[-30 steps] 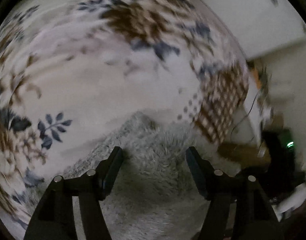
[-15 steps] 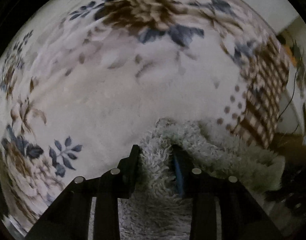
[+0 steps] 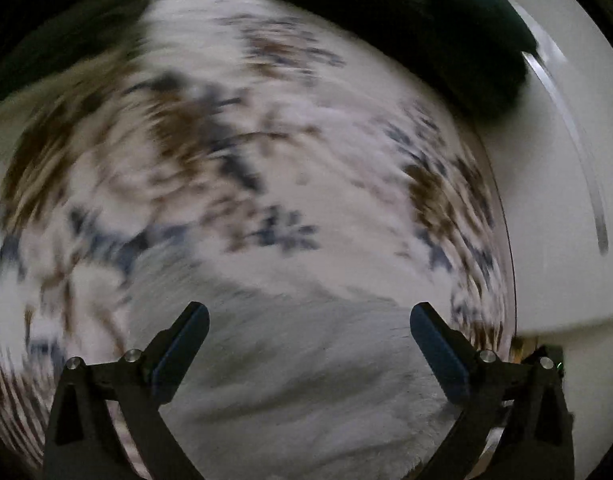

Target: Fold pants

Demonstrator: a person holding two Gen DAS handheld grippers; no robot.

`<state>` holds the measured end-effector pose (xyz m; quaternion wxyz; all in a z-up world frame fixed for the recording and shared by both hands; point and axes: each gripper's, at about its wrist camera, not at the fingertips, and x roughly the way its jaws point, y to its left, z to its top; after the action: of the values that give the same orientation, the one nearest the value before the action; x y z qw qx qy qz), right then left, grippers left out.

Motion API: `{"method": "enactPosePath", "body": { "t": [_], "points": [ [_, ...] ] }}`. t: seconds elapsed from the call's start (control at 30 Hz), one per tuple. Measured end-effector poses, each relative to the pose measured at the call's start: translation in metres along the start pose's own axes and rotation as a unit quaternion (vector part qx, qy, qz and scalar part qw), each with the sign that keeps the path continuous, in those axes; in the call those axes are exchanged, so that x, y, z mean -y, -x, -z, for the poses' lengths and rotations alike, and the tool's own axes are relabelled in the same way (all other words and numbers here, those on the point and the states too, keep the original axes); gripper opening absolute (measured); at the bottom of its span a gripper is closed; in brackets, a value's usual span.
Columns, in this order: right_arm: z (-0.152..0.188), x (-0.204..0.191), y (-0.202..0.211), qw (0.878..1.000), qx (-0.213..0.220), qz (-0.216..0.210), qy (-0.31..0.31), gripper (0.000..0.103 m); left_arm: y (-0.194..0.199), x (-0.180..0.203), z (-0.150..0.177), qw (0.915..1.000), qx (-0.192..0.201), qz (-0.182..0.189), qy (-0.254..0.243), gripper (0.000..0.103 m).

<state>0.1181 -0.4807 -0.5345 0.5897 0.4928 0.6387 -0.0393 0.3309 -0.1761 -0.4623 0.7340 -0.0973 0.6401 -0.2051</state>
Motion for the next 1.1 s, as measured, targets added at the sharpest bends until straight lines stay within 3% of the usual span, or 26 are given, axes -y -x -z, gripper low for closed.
{"method": "enactPosePath", "body": {
  "t": [0.03,0.1,0.2,0.27,0.33,0.37,0.43,0.5,0.6,0.63,0.67,0.73,0.8,0.87,0.93,1.0,1.03,1.07,1.1],
  "points": [
    [0.002,0.001,-0.005,1.0,-0.006,0.017,0.001,0.03,0.001,-0.014,0.007,0.9998,0.003,-0.009,0.018,0.103],
    [0.008,0.01,-0.007,0.997,-0.003,0.083,0.003,0.024,-0.001,-0.038,0.014,0.9986,-0.002,-0.033,0.042,0.103],
    [0.006,0.032,-0.014,0.994,-0.022,0.106,-0.029,0.025,-0.006,-0.062,0.025,0.9967,-0.013,-0.035,0.072,0.103],
    [0.003,0.031,-0.005,0.995,-0.014,0.082,-0.045,0.041,-0.008,-0.072,0.028,0.9959,-0.016,-0.033,0.082,0.103],
    [-0.003,0.018,0.016,0.998,0.027,0.027,-0.05,0.055,-0.006,-0.078,0.025,0.9957,-0.009,-0.025,0.088,0.103],
    [-0.007,0.008,0.024,0.998,0.045,0.013,-0.036,0.069,-0.007,-0.082,0.021,0.9954,-0.004,-0.016,0.095,0.103],
    [-0.017,-0.015,0.03,0.998,0.067,-0.006,0.002,0.084,-0.009,-0.088,0.014,0.9945,-0.002,-0.005,0.104,0.103],
    [-0.032,-0.035,0.018,0.997,0.058,-0.022,0.036,0.085,-0.023,-0.097,0.004,0.9933,-0.01,0.006,0.115,0.103],
    [-0.058,-0.053,-0.028,0.997,-0.001,0.026,0.069,0.085,-0.044,-0.105,-0.009,0.994,-0.027,0.003,0.106,0.097],
    [-0.064,-0.056,-0.038,0.996,-0.014,0.04,0.079,0.084,-0.05,-0.106,-0.012,0.9954,-0.032,0.001,0.091,0.073],
    [-0.067,-0.059,-0.044,0.994,-0.013,0.06,0.091,0.07,-0.055,-0.106,-0.013,0.9962,-0.038,-0.006,0.078,0.045],
    [-0.072,-0.064,-0.048,0.985,0.017,0.115,0.13,0.045,-0.061,-0.11,-0.011,0.9966,-0.044,-0.02,0.067,0.044],
    [-0.082,-0.061,-0.048,0.985,0.03,0.122,0.116,0.042,-0.07,-0.123,-0.009,0.9948,-0.053,-0.017,0.085,0.044],
    [-0.095,-0.046,-0.053,0.992,0.017,0.099,0.072,0.041,-0.078,-0.134,-0.008,0.9921,-0.06,-0.002,0.11,0.045],
    [-0.099,-0.046,-0.057,0.994,0.003,0.084,0.067,0.042,-0.078,-0.135,-0.009,0.9911,-0.059,0.002,0.119,0.046],
    [-0.096,-0.046,-0.044,0.995,0.002,0.065,0.077,0.053,-0.068,-0.133,-0.009,0.9903,-0.06,0.011,0.125,0.048],
    [-0.094,-0.05,-0.043,0.996,0.0,0.046,0.079,0.065,-0.062,-0.132,-0.007,0.9896,-0.06,0.019,0.129,0.052],
    [-0.091,-0.053,-0.039,0.996,0.004,0.025,0.08,0.079,-0.053,-0.131,-0.005,0.9883,-0.058,0.029,0.138,0.066],
    [-0.087,-0.05,-0.029,0.997,0.01,0.009,0.082,0.087,-0.039,-0.128,0.0,0.9876,-0.047,0.043,0.143,0.075]
  ]
}}
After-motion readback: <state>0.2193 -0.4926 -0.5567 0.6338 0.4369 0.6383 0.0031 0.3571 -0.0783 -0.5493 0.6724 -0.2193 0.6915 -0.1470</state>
